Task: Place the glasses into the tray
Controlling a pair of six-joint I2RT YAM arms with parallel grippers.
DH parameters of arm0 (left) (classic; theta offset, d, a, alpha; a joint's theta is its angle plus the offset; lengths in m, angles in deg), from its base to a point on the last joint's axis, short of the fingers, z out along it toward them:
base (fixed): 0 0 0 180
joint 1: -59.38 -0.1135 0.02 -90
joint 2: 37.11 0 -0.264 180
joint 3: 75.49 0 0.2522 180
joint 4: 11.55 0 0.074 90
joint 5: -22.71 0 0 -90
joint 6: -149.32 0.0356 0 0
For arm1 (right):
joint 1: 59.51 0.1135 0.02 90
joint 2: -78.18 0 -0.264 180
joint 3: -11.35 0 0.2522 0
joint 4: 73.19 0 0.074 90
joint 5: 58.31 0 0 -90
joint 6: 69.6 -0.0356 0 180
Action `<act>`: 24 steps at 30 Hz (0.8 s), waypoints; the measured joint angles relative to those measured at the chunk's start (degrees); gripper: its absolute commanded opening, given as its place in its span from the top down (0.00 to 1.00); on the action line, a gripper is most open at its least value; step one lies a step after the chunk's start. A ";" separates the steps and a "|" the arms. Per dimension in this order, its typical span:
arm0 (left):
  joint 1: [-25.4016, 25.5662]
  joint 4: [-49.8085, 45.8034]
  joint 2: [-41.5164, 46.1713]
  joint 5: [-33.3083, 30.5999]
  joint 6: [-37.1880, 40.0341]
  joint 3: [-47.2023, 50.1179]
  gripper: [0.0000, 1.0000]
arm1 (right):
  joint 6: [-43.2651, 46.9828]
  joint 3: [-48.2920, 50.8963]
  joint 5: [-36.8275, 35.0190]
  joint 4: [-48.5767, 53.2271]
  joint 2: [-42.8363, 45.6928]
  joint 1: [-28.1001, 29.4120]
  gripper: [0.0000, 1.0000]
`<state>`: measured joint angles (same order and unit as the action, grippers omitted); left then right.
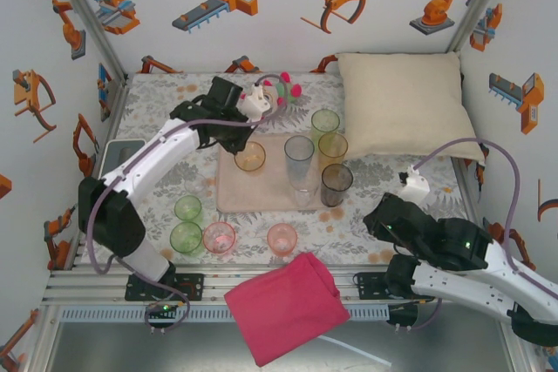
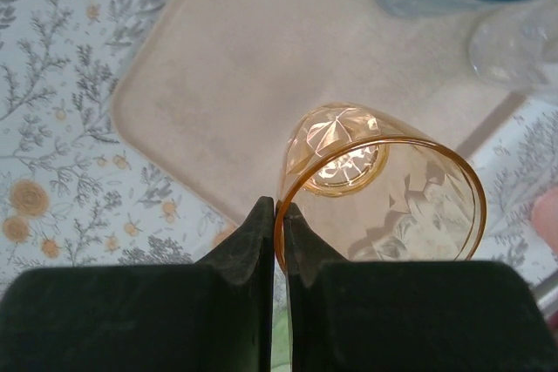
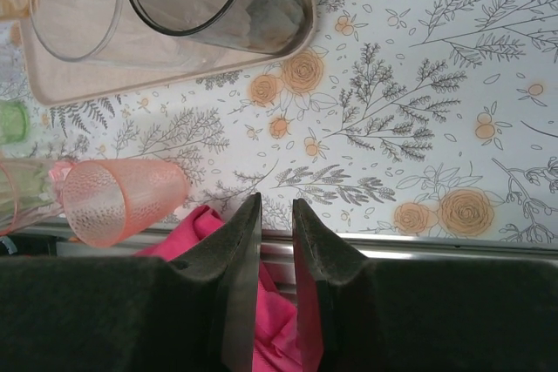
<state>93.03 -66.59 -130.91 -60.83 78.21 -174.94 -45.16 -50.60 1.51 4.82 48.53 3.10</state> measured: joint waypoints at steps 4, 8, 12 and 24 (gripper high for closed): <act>-2.40 0.76 -5.90 0.22 -0.02 -5.70 0.87 | -0.66 -0.85 -0.44 1.36 0.00 0.00 0.76; -4.35 1.22 -11.72 0.39 -0.02 -12.13 0.87 | -1.33 -1.95 -0.87 3.08 0.00 0.00 0.76; -4.76 1.29 -17.73 0.85 -0.07 -19.10 0.87 | -2.16 -2.36 -1.03 4.33 -0.07 0.00 0.76; -4.26 -1.01 -31.69 4.33 -1.57 -35.56 0.87 | -4.11 -2.40 -2.10 6.47 -0.24 0.00 0.76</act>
<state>88.76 -67.59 -162.60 -56.50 76.64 -210.50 -49.27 -53.00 -0.58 11.29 48.29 3.10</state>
